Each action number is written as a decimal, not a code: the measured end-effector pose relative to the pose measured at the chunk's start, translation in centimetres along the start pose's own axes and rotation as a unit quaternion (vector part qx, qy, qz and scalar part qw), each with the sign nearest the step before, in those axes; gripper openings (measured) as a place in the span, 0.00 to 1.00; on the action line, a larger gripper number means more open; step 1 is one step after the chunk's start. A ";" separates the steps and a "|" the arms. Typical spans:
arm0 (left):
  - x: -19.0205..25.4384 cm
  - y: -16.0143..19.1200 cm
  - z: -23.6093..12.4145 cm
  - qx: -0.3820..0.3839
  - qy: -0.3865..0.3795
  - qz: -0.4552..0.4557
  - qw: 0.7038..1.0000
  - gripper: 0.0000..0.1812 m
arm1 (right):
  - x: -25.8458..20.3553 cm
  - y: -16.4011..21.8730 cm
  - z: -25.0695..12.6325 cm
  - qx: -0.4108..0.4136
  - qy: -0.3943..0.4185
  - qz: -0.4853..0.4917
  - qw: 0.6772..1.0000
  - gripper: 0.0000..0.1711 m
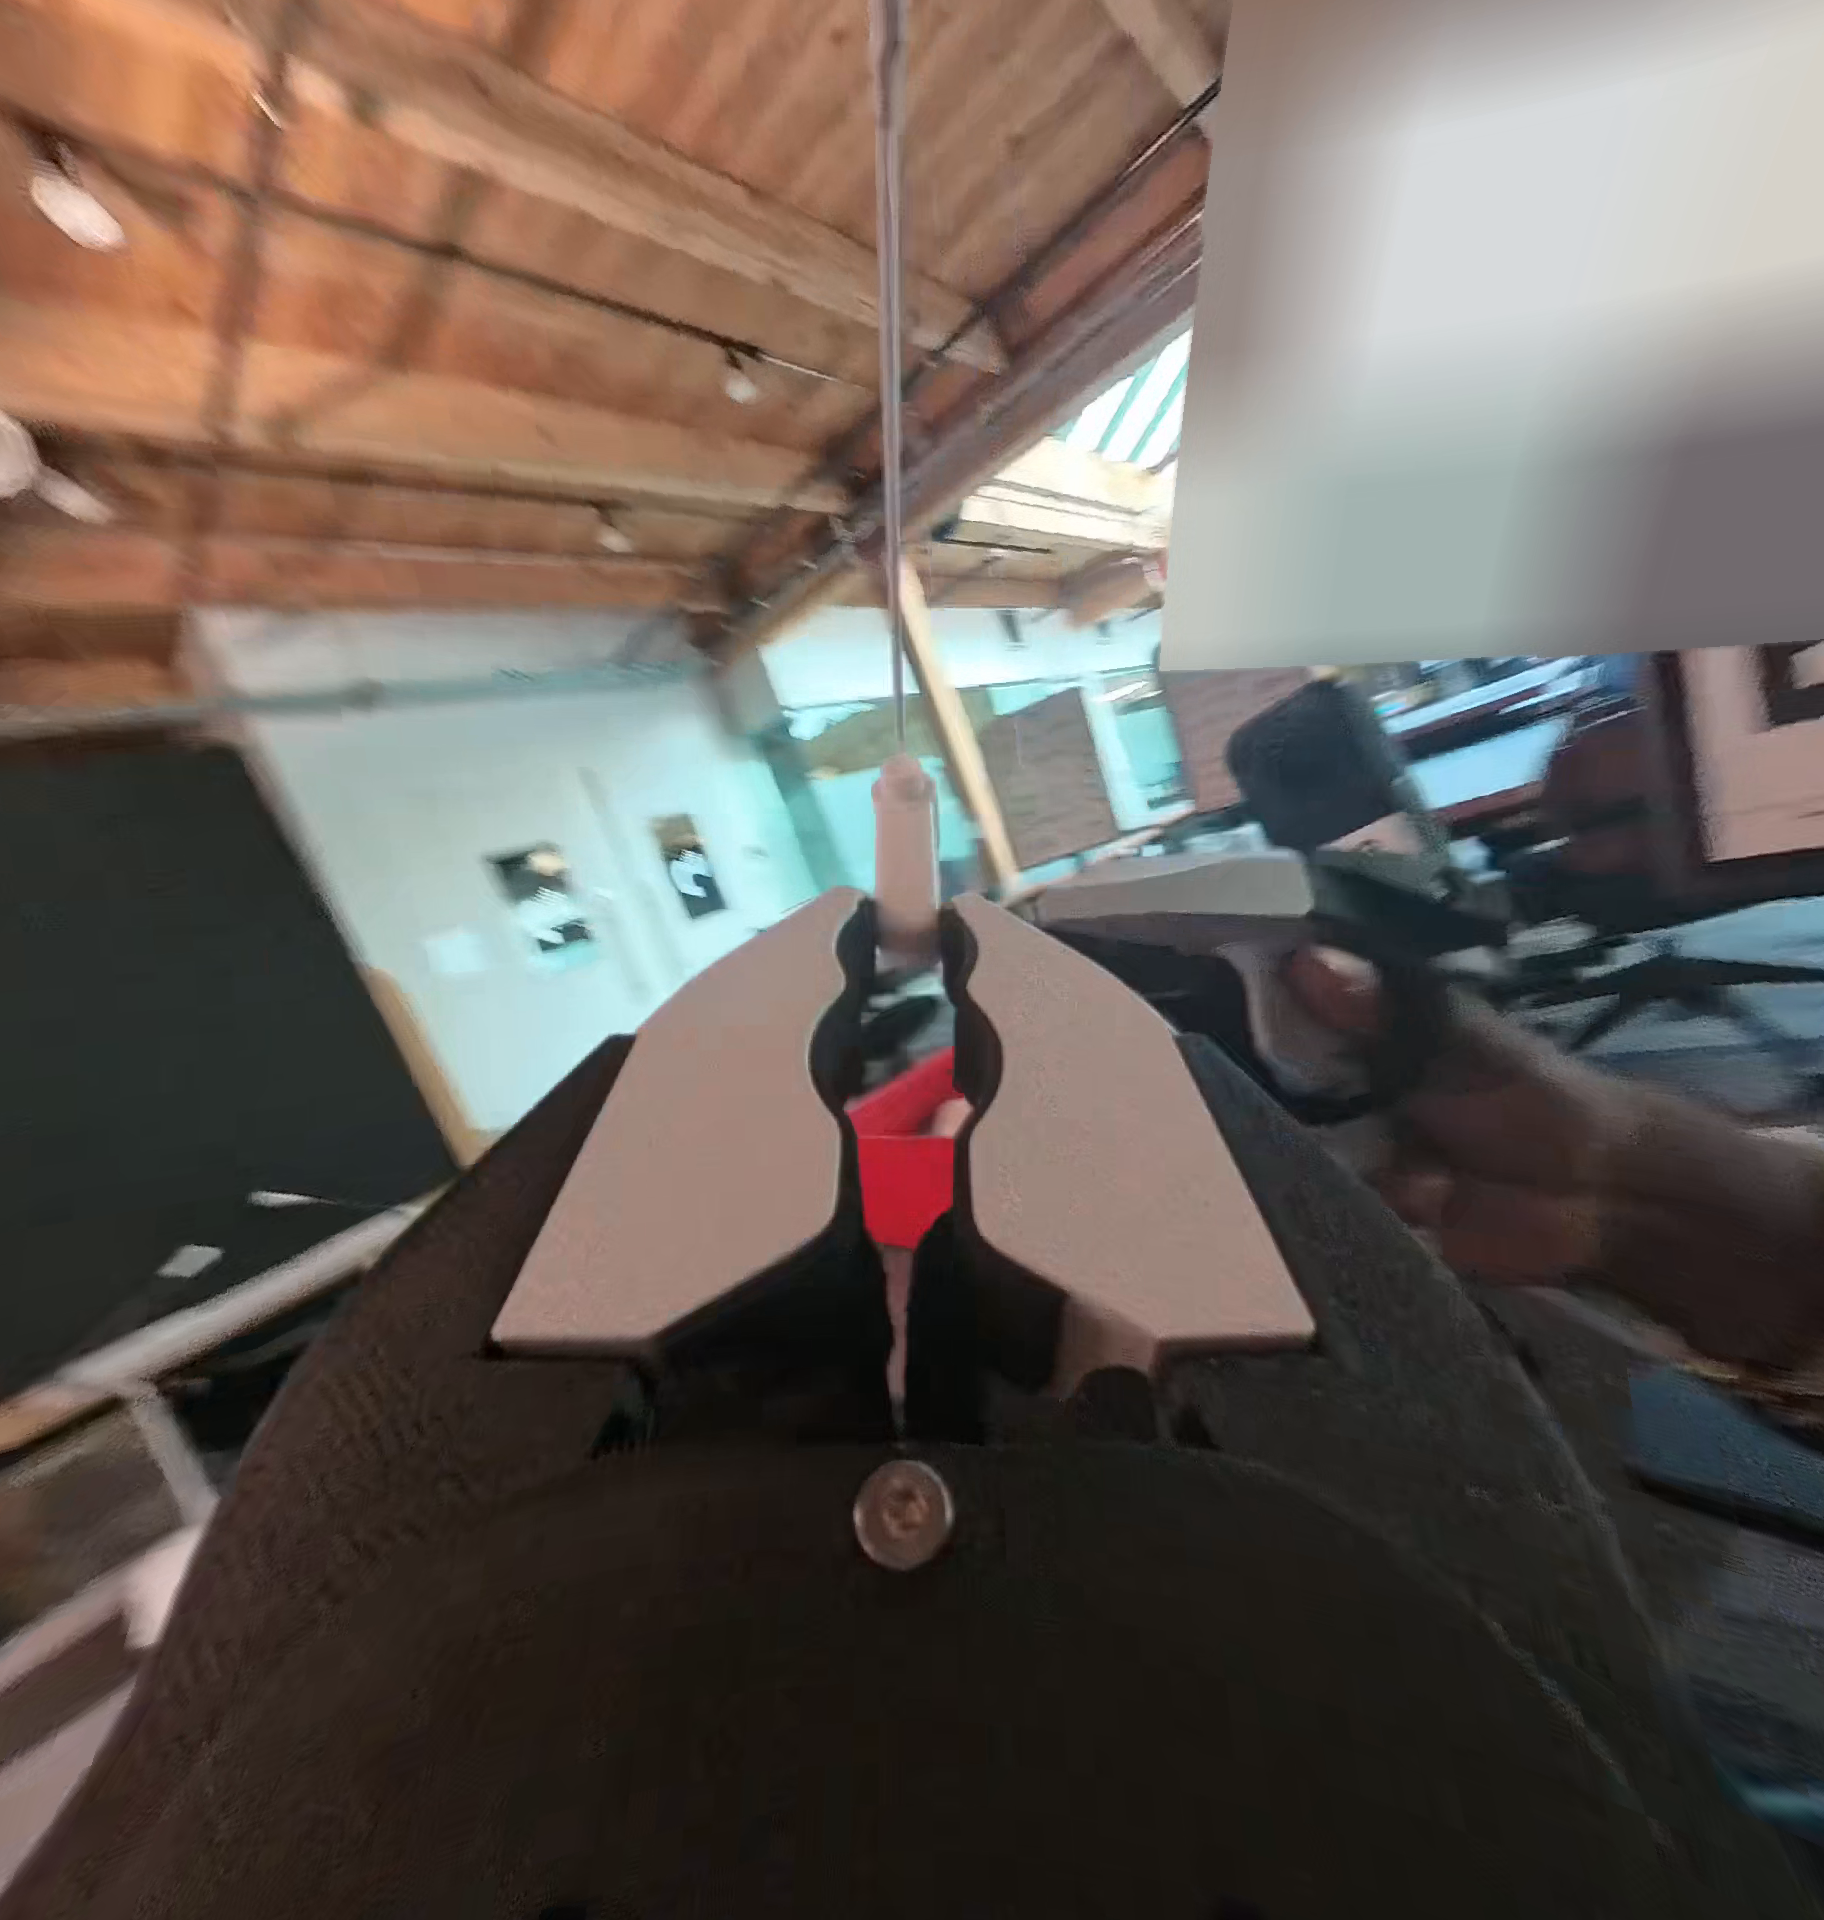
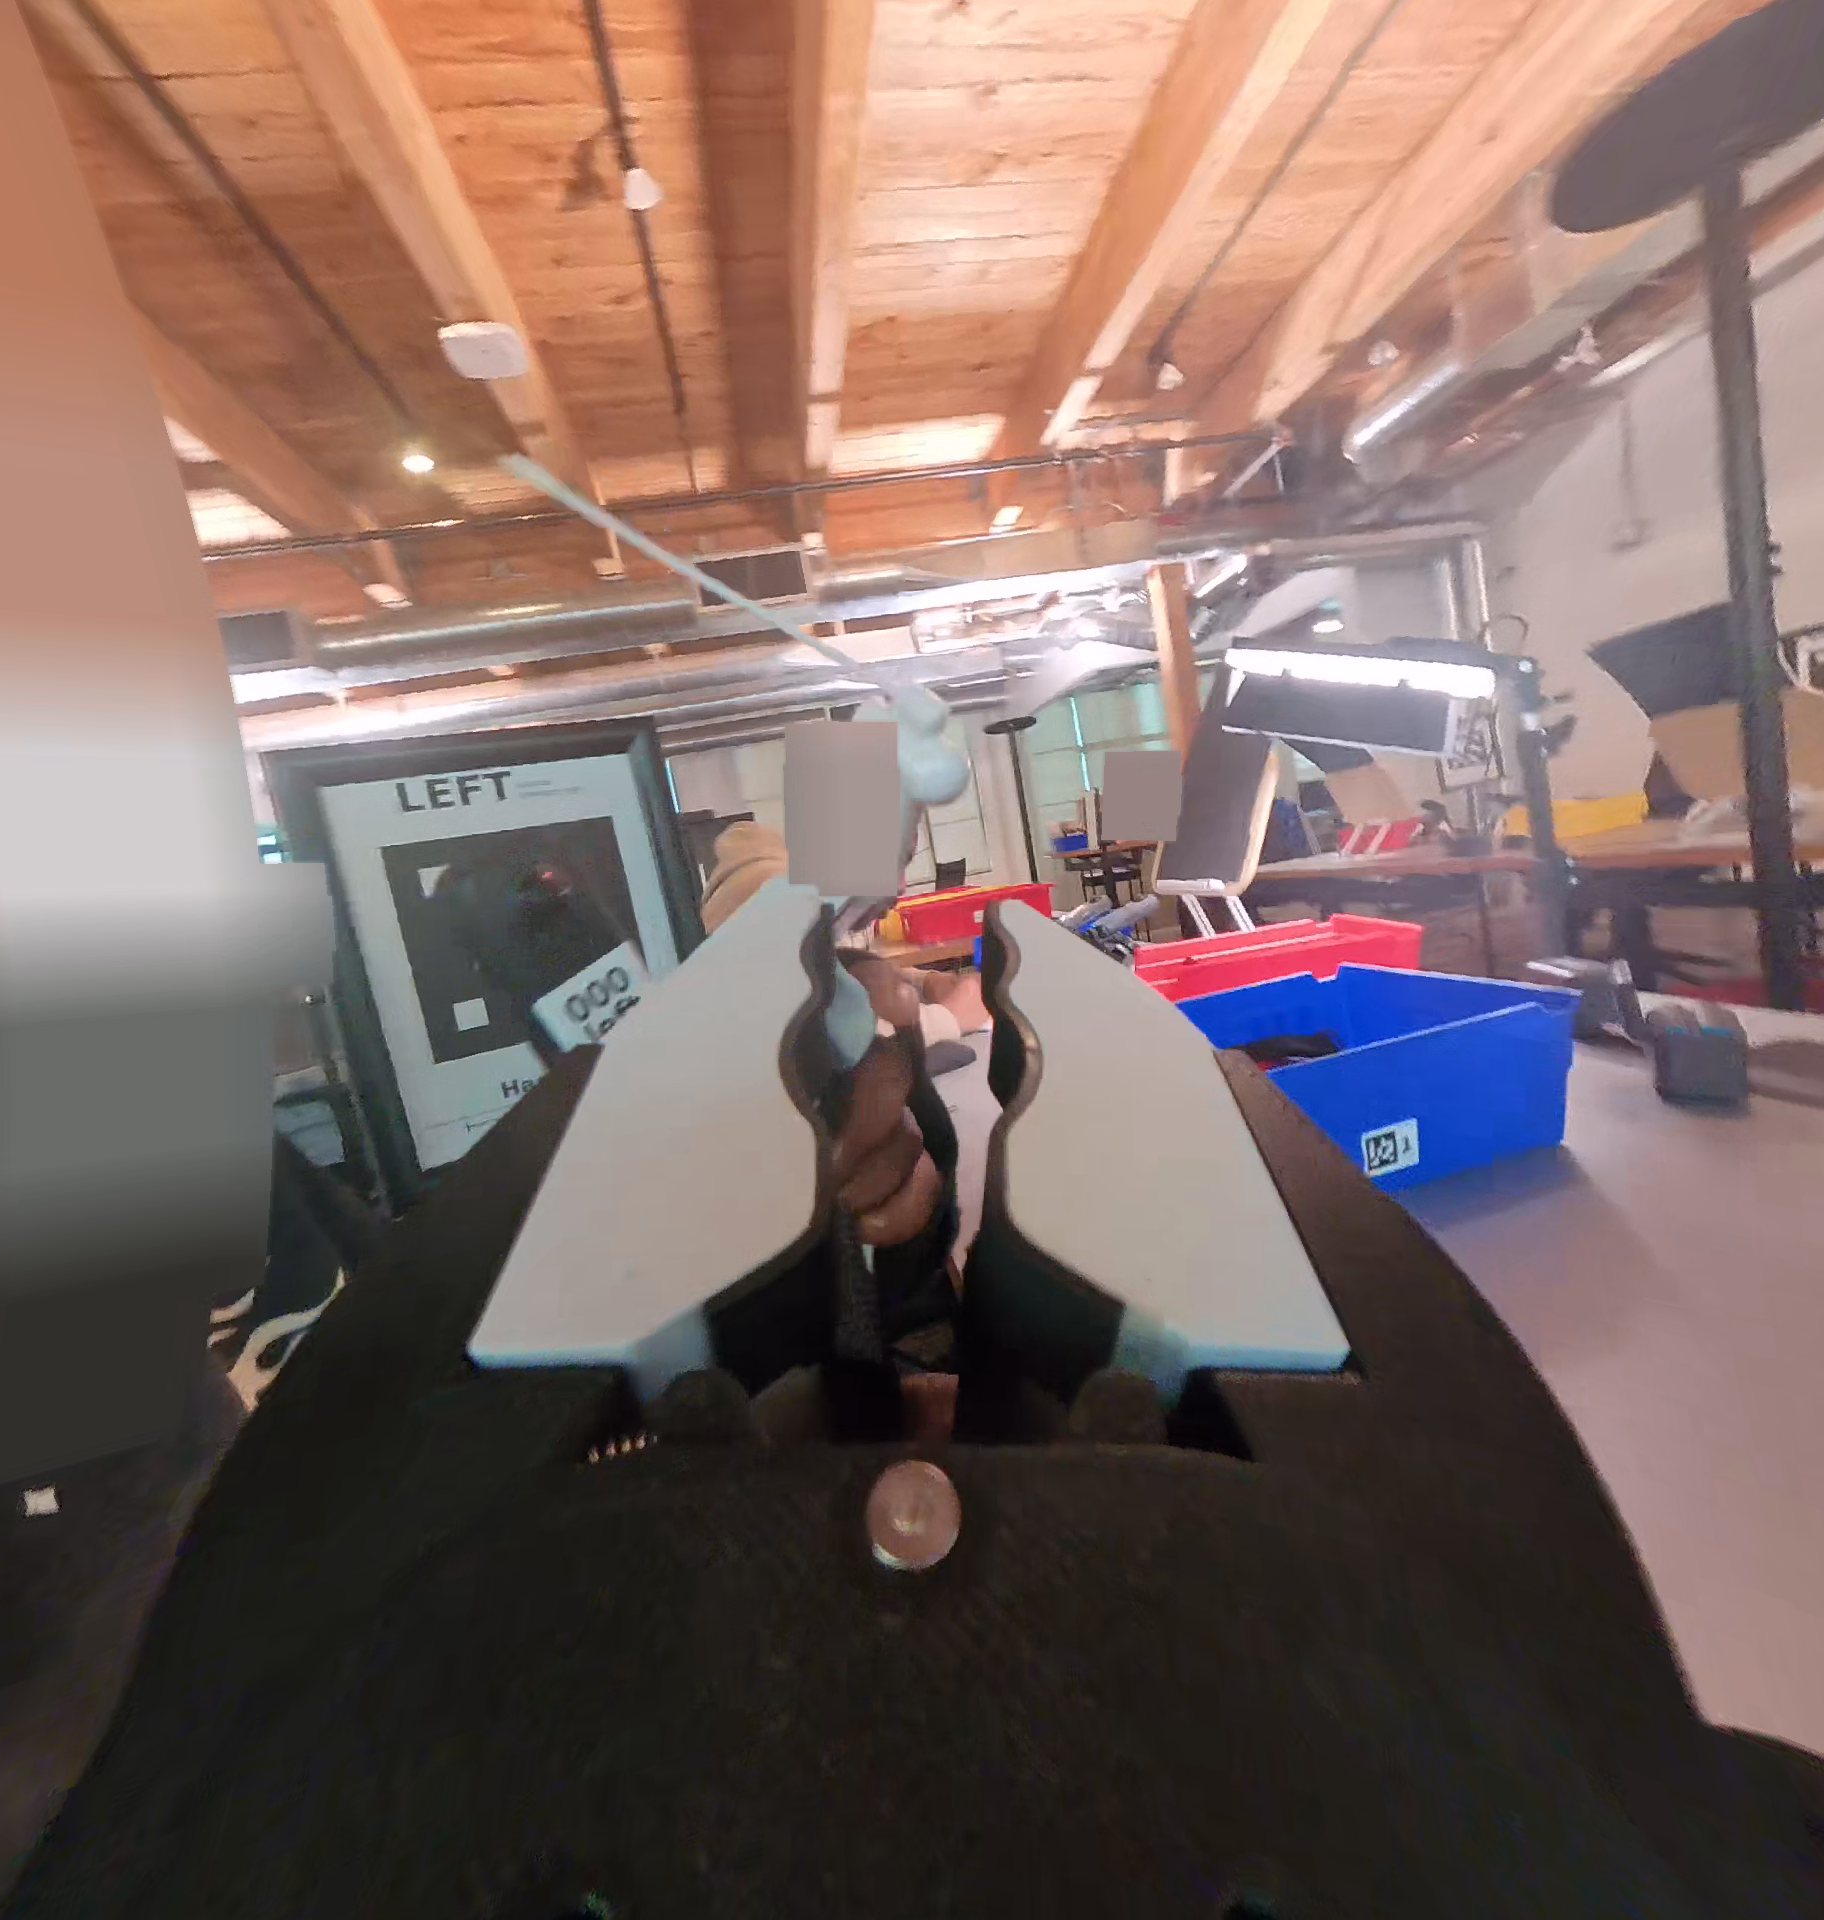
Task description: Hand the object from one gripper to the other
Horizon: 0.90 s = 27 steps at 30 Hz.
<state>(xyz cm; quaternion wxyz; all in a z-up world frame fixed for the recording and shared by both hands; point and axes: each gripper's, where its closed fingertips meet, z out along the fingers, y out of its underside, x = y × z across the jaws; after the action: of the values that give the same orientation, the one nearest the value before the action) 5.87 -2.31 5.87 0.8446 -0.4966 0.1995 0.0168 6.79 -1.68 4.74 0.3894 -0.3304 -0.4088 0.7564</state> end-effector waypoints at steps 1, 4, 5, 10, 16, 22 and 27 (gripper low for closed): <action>-0.2 0.0 0.0 0.001 -0.023 0.042 0.999 0.06 | -0.1 0.1 0.2 0.003 0.004 0.012 1.000 0.17; 0.3 0.3 0.2 0.001 -0.056 0.136 0.989 0.06 | -0.2 0.2 0.5 0.013 0.016 0.052 0.998 0.19; 0.7 0.5 0.3 -0.003 -0.057 0.156 0.986 0.06 | -0.4 0.1 0.5 0.019 0.014 0.063 0.998 0.19; 1.6 1.6 0.9 -0.018 -0.064 0.203 0.977 0.06 | -0.1 -0.1 0.3 0.023 0.016 0.086 0.996 0.09; 3.3 1.9 0.8 -0.041 0.061 0.027 0.997 0.11 | -0.7 -0.3 -0.6 -0.038 -0.025 0.028 0.999 0.08; 5.0 1.4 -0.1 -0.071 0.213 -0.229 0.947 0.13 | -1.9 0.2 -1.8 -0.109 -0.080 -0.016 0.991 0.08; 6.0 1.8 0.0 -0.077 0.235 -0.238 0.939 0.08 | -2.7 1.1 -1.9 -0.141 -0.101 -0.026 0.985 0.08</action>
<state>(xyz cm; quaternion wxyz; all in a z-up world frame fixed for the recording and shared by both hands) 10.99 -2.46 2.22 0.7123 -0.5827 0.2661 -0.2868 9.27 -3.78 3.43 0.3153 -0.2934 -0.5565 0.7105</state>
